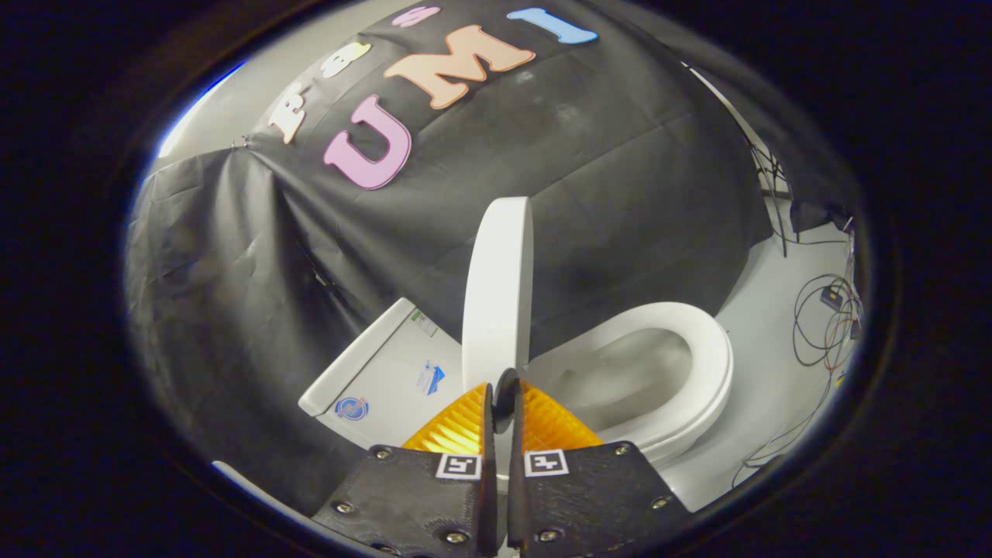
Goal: Open the toilet lid.
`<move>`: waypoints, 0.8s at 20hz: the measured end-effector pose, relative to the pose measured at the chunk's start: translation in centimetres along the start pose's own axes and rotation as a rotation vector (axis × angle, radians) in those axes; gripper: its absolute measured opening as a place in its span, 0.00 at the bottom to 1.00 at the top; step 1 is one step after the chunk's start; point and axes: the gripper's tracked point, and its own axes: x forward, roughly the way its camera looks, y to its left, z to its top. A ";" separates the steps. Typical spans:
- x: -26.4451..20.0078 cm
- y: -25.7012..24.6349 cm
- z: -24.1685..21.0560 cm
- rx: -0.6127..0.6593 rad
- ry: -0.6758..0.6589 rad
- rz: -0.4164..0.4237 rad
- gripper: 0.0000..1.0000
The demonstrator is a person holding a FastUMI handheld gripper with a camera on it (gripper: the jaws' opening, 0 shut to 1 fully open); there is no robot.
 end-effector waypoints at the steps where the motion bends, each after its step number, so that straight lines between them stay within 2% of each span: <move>1: 0.0 0.3 0.0 -0.012 0.001 0.003 0.06; 16: 0.5 3.9 0.0 -0.113 0.000 0.044 0.06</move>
